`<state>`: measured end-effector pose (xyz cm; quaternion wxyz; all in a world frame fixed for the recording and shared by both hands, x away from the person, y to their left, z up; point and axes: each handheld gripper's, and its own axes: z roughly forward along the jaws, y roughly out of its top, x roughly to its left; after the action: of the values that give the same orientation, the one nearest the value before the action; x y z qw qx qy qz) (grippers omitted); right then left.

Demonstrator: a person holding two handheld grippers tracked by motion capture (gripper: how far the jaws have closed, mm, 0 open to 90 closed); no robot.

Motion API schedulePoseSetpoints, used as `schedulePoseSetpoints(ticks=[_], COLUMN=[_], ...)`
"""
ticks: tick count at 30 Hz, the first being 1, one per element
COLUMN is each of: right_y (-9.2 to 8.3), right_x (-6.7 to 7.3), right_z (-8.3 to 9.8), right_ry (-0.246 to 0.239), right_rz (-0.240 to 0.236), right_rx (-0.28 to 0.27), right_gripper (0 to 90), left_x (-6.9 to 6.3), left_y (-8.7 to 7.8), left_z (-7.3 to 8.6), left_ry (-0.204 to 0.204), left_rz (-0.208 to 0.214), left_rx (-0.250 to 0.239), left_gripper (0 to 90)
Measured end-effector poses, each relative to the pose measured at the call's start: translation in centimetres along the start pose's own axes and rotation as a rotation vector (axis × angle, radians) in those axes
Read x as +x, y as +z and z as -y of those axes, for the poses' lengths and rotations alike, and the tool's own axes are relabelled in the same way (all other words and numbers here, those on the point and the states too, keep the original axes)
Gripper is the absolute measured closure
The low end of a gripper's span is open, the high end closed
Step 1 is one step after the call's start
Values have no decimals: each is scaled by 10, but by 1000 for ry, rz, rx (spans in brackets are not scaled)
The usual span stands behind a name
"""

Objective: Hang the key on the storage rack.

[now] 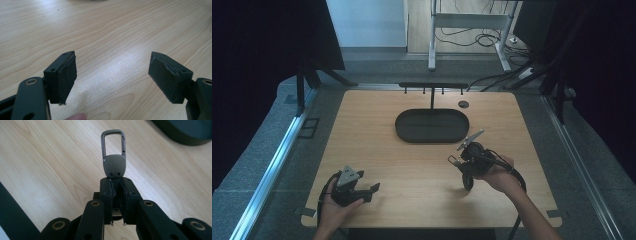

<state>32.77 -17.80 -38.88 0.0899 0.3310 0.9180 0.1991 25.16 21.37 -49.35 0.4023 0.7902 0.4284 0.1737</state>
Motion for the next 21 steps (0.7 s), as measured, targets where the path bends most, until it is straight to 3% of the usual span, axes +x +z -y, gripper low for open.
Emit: schedulePoseSetpoints(ticks=[11,21], right_y=[-16,-21], right_x=[-7,-10], right_z=[2,1], right_ry=[28,40], right_rz=[12,20], right_rx=[-74,-93], right_gripper=[811,811], left_x=[-1,-1], left_y=[1,0], left_z=[0,0], left_ry=[-1,-3], left_rz=[2,1], left_rx=[4,3], left_gripper=[231,231])
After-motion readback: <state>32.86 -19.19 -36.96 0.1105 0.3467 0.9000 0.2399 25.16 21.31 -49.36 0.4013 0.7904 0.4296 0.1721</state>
